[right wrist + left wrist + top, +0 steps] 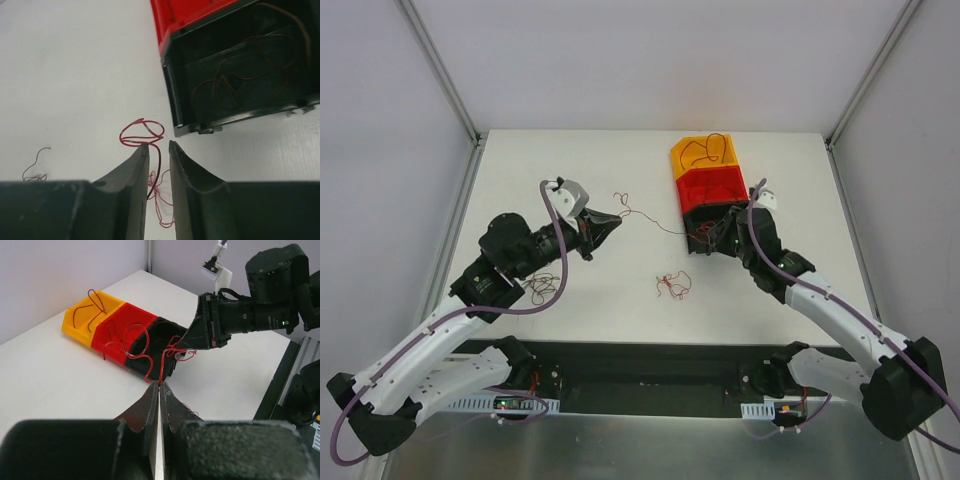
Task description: Untangle the cables
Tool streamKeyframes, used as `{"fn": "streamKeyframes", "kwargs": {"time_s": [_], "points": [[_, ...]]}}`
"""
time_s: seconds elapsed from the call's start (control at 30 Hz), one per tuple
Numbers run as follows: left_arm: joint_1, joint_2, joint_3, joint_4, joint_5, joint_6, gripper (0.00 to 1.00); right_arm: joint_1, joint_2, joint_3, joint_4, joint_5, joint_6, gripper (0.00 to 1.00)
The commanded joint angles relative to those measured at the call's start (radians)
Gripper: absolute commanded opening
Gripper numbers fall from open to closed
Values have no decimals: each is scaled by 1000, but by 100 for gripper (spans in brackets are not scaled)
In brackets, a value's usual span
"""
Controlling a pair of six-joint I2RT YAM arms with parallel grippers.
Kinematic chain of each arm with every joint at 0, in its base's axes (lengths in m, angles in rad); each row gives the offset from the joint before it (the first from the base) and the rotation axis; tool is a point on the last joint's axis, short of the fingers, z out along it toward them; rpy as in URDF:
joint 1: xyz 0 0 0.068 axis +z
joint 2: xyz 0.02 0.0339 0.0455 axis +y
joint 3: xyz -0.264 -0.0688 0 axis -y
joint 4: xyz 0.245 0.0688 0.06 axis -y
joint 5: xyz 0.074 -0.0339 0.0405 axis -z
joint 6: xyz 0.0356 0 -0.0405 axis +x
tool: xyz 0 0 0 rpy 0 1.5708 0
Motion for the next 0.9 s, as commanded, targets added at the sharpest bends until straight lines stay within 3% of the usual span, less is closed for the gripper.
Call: {"fn": "streamKeyframes", "kwargs": {"time_s": [0.0, 0.37, 0.5, 0.7, 0.8, 0.87], "points": [[-11, -29, -14, 111, 22, 25, 0, -21, -102, -75, -20, 142, -20, 27], [-11, -52, -34, 120, -36, 24, 0, -142, -260, -158, -26, 109, -71, 33], [-13, -61, -43, 129, -64, 30, 0, -188, -298, -178, -34, 90, -63, 44], [-13, -23, -30, 120, -33, 28, 0, -205, -307, -169, -7, -25, -97, 40], [-11, -1, -16, 105, -16, 22, 0, -210, -294, -175, -43, -3, -102, 46], [-13, 5, -10, 95, -18, 22, 0, -227, -286, -200, -58, -3, -83, 59]]}}
